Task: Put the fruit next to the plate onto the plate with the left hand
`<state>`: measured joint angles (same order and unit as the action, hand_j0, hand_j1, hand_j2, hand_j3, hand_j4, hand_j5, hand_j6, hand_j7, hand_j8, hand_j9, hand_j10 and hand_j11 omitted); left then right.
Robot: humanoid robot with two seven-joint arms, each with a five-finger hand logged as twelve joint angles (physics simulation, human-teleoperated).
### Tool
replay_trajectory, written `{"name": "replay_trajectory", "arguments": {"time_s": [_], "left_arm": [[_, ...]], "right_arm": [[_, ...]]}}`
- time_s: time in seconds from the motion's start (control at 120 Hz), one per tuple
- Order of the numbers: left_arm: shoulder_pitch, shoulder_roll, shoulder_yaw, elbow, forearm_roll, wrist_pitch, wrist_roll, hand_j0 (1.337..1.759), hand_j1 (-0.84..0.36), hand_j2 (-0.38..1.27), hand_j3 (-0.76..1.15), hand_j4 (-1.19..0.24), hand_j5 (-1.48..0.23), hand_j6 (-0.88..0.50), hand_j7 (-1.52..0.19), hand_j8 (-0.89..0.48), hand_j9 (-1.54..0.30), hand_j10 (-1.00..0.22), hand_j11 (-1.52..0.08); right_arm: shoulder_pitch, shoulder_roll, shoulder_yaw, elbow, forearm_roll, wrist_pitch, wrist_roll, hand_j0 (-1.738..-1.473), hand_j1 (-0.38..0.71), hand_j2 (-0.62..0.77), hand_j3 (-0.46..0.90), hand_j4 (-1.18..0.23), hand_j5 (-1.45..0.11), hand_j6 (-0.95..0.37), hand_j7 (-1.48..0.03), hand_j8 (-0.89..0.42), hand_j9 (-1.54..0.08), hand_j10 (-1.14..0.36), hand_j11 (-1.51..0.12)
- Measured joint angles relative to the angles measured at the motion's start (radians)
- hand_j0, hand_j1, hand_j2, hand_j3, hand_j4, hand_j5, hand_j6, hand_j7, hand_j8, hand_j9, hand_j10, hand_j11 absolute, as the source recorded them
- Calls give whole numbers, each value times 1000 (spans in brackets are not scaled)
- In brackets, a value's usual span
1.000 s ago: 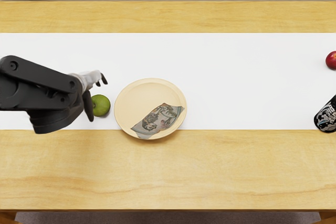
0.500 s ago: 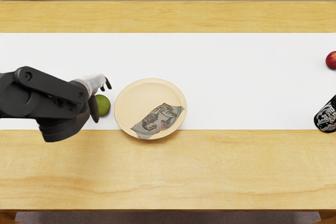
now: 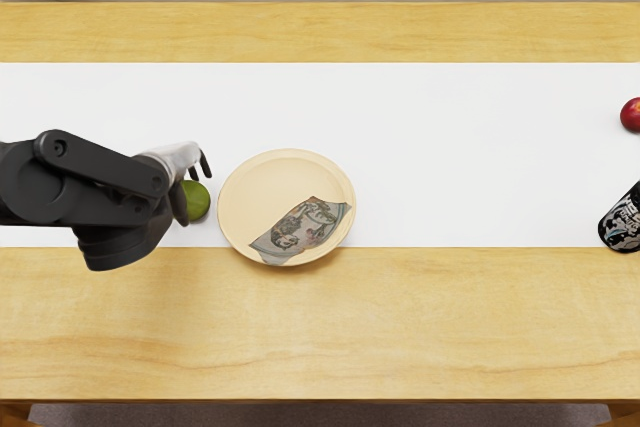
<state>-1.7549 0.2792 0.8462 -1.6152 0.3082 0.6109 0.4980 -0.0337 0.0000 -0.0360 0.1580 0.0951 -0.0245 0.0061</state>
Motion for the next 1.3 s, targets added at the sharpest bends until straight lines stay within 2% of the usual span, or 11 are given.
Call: {"name": "replay_trajectory", "arguments": {"time_s": [0.225, 0.392, 0.717, 0.775, 0.917, 0.975, 1.025, 1.075, 1.108, 1.167, 1.3], "left_arm": [[15, -12, 11, 11, 1, 2, -1, 1658, -174, 92, 0, -453, -556, -416, -563, -436, -571, -443, -570], [24, -21, 12, 26, 1, 1, -1, 1658, -192, 94, 0, -465, -577, -460, -586, -454, -590, -457, -589], [37, -28, 11, 53, 4, 0, 0, 1656, -229, 256, 0, -562, -713, -422, -719, -496, -734, -555, -734], [37, -28, 11, 56, 2, -1, 1, 1656, -237, 302, 0, -558, -755, -413, -759, -512, -771, -580, -770], [37, -28, 11, 59, 4, 0, 1, 1655, -255, 548, 0, -628, -893, -448, -908, -539, -922, -688, -922], [38, -29, 11, 60, 6, 2, 1, 1655, -263, 733, 0, -688, -935, -480, -960, -572, -981, -732, -981], [38, -29, 11, 60, 5, 2, 1, 1654, -259, 805, 0, -723, -969, -508, -997, -593, -1021, -759, -1021], [40, -32, 11, 61, 6, 2, 1, 1654, -237, 781, 0, -742, -993, -522, -1025, -607, -1053, -780, -1053], [55, -42, 10, 64, 13, 3, 2, 1649, -168, 587, 0, -776, -1003, -546, -1050, -620, -1092, -782, -1091], [57, -43, 9, 67, 17, 4, 3, 1644, -158, 671, 0, -785, -1023, -536, -1078, -612, -1137, -784, -1136], [58, -43, 8, 71, 13, 4, 1, 1642, -68, 568, 0, -824, -987, -567, -1044, -645, -1133, -764, -1135]], "right_arm": [[0, 0, 0, 0, 0, 0, 0, -1658, -310, -7, 0, -33, -43, -33, -43, -33, -43, -33, -43], [0, 0, 0, 0, 0, 0, 0, -1658, -310, -7, 0, -33, -43, -33, -43, -33, -43, -33, -43], [0, 0, 0, 0, 0, 0, 0, -1658, -310, -7, 0, -33, -43, -33, -43, -33, -43, -33, -43], [0, 0, 0, 0, 0, 0, 0, -1658, -310, -7, 0, -33, -43, -33, -43, -33, -43, -33, -43], [0, 0, 0, 0, 0, 0, 0, -1658, -310, -7, 0, -33, -43, -33, -43, -33, -43, -33, -43], [0, 0, 0, 0, 0, 0, 0, -1658, -310, -7, 0, -33, -43, -33, -43, -33, -43, -33, -43], [0, 0, 0, 0, 0, 0, 0, -1658, -310, -7, 0, -33, -43, -33, -43, -33, -43, -33, -43], [0, 0, 0, 0, 0, 0, 0, -1658, -310, -7, 0, -33, -43, -33, -43, -33, -43, -33, -43], [0, 0, 0, 0, 0, 0, 0, -1658, -310, -7, 0, -33, -43, -33, -43, -33, -43, -33, -43], [0, 0, 0, 0, 0, 0, 0, -1658, -310, -7, 0, -33, -43, -33, -43, -33, -43, -33, -43], [0, 0, 0, 0, 0, 0, 0, -1658, -310, -7, 0, -33, -43, -33, -43, -33, -43, -33, -43]]}}
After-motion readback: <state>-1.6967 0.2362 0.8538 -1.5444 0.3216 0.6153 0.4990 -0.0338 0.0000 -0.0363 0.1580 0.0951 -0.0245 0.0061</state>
